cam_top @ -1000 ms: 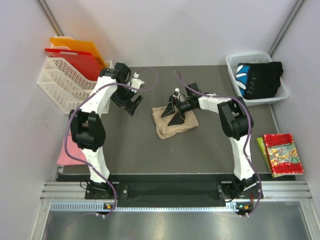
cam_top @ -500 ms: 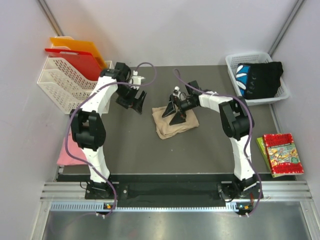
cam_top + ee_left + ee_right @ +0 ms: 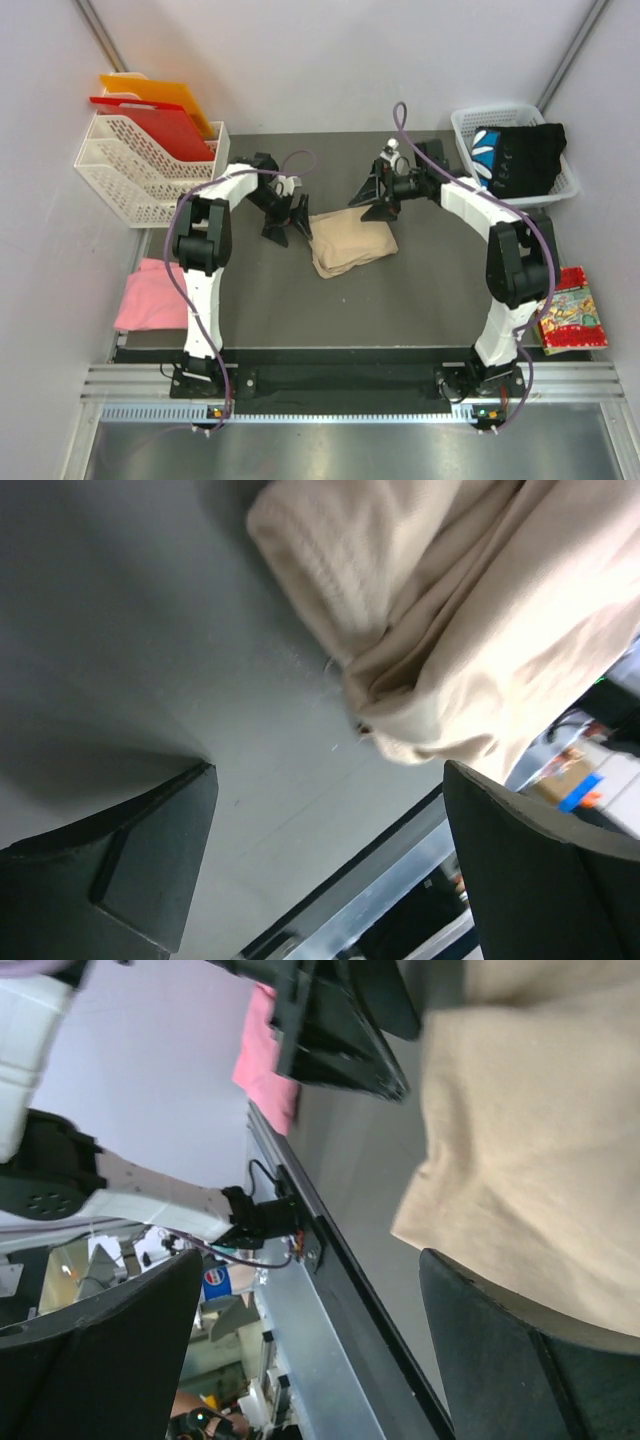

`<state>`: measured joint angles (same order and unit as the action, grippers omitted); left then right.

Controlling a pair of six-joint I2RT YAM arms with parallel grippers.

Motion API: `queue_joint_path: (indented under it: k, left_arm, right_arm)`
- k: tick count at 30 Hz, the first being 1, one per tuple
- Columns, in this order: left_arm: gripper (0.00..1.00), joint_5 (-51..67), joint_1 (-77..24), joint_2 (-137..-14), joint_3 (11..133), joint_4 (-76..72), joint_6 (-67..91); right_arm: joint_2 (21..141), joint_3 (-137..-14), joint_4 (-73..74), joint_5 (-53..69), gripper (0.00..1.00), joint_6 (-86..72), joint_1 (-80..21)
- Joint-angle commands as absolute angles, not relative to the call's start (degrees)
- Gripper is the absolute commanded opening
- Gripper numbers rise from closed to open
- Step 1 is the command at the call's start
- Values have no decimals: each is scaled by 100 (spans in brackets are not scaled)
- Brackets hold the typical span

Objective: Fold and stack the t-shirts
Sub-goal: Fold the tshirt, then neatly place the folded tshirt to the corner

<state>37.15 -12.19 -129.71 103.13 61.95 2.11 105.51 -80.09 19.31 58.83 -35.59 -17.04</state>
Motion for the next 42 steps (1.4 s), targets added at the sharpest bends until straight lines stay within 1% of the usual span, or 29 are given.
queue_joint_path:
  k: [1,4,9,14,15,17,22,31,38,42]
  left_arm:
    - [99,3982,-1266,-12920,9986,5143,921]
    - [99,3885,-1292,-12902,9678,4661,1168]
    - [99,3710,-1388,-12929,9326,4140,1397]
    - [99,3306,-1617,-12858,8895,3604,1652]
    - [99,2948,-1661,-12850,8868,3525,1670]
    - [99,2595,-1775,-12876,8851,3507,1714]
    - [99,1461,-1925,-12920,8895,3604,1740]
    - [99,1230,-1960,-13209,8877,3568,1924]
    - [99,1441,-2092,-13631,9000,3559,2118]
    - [99,1932,-2223,-13868,9324,3620,2197]
  right_arm:
    - [10635,-7761,2311,5740,88,-3042,-1679]
    - [10793,-7805,2601,5625,88,-2848,-1679]
    - [11187,-7954,2689,5528,88,-2743,-1652]
    - [11811,-8567,2733,5546,86,-2768,-1477]
    - [12004,-8648,2725,5563,86,-2812,-1468]
    - [12163,-8797,2698,5572,85,-2856,-1468]
    - [12401,-8684,2479,5625,84,-3006,-1477]
    - [12410,-8297,2127,5687,83,-3146,-1477]
    - [12314,-7963,1978,5695,82,-3208,-1485]
    - [12199,-7744,1820,5739,82,-3296,-1477]
